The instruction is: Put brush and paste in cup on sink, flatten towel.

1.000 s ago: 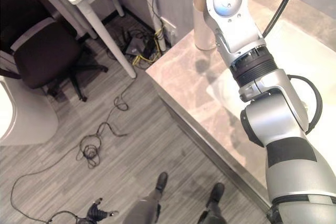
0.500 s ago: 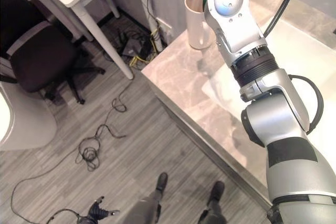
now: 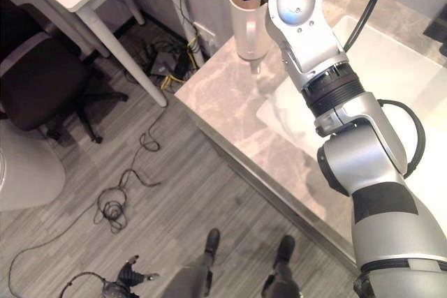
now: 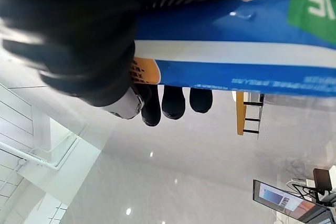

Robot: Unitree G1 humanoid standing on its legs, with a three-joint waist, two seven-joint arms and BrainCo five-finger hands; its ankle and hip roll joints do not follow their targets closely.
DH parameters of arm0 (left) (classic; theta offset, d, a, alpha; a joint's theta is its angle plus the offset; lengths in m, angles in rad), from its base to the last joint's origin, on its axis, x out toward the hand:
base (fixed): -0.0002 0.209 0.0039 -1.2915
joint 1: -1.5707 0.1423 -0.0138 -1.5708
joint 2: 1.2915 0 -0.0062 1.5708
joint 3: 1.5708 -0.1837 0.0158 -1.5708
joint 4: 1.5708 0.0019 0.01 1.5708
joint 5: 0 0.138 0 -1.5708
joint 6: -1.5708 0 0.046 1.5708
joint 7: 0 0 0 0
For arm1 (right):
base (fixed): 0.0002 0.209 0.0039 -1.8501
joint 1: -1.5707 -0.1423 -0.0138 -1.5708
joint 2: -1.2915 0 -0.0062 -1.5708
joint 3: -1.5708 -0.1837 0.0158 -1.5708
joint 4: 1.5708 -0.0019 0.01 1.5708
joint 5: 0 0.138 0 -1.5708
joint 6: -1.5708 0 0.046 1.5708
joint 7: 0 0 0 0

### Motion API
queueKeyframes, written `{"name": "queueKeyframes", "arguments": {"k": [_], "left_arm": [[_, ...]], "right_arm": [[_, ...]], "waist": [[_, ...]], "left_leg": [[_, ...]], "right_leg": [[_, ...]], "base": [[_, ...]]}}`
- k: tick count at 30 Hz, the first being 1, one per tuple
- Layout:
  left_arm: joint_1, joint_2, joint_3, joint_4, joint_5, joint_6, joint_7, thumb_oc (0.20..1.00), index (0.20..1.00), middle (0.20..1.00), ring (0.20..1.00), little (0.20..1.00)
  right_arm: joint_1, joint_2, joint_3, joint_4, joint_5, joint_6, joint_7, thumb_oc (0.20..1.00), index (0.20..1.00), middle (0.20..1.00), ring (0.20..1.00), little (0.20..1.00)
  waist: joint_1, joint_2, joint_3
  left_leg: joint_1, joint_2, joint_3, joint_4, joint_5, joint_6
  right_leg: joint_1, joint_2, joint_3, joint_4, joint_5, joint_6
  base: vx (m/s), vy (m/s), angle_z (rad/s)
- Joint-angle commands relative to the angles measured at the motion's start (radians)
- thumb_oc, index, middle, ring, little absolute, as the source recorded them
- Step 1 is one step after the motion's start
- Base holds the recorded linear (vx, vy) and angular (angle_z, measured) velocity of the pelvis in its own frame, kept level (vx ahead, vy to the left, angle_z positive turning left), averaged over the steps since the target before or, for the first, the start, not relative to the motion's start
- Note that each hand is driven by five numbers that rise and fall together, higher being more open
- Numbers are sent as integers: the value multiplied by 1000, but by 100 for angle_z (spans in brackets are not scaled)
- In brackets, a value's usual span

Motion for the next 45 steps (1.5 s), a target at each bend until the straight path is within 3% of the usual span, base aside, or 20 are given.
{"name": "queueKeyframes", "arguments": {"k": [1, 11, 21, 23, 35, 45], "left_arm": [[-23, 73, -17, 30, -7, 6, 0, 1000, 1000, 1000, 1000, 1000], [-42, 79, -21, 23, -19, 3, -3, 1000, 1000, 1000, 1000, 1000], [-50, 85, -21, 26, -18, 3, -4, 1000, 1000, 1000, 1000, 1000], [-48, 85, -21, 27, -16, 1, -7, 1000, 1000, 1000, 1000, 1000], [-41, 83, -20, 29, -17, -1, -16, 1000, 1000, 1000, 1000, 1000], [-39, 73, -24, 44, -2, 8, -33, 1000, 1000, 1000, 1000, 1000]], "right_arm": [[-81, 33, 31, 15, 49, -43, 23, 200, 200, 200, 200, 200], [-55, 88, 45, 40, 74, -24, 60, 200, 200, 200, 200, 200], [-40, 86, 40, 76, 71, -13, 69, 200, 200, 200, 200, 200], [-39, 81, 40, 91, 77, -8, 73, 1000, 1000, 1000, 1000, 1000], [-44, 46, 55, 148, 17, 14, 53, 1000, 1000, 1000, 1000, 1000], [-33, 21, 19, 123, -107, 9, -26, 1000, 1000, 1000, 1000, 1000]], "waist": [[6, -67, 5], [2, -77, 16], [-2, -84, 25], [-1, -84, 27], [-4, -82, 23], [-13, -77, -2]], "left_leg": [[30, -46, 34, -32, 17, 36], [28, -48, 36, -32, 17, 38], [24, -53, 35, -32, 18, 38], [23, -54, 37, -32, 18, 38], [24, -50, 47, -32, 19, 36], [65, -44, 60, -32, 5, 39]], "right_leg": [[-18, -65, 106, -2, 55, 35], [-22, -65, 112, -2, 60, 35], [-23, -69, 113, -2, 65, 34], [-25, -70, 114, -2, 67, 34], [-32, -65, 126, -2, 70, 34], [1, -61, 136, -2, 58, 30]], "base": [[0, 0, 0], [-3, 4, -1], [0, 0, 0], [0, 0, 0], [-2, -1, -2], [2, 2, -3]]}}
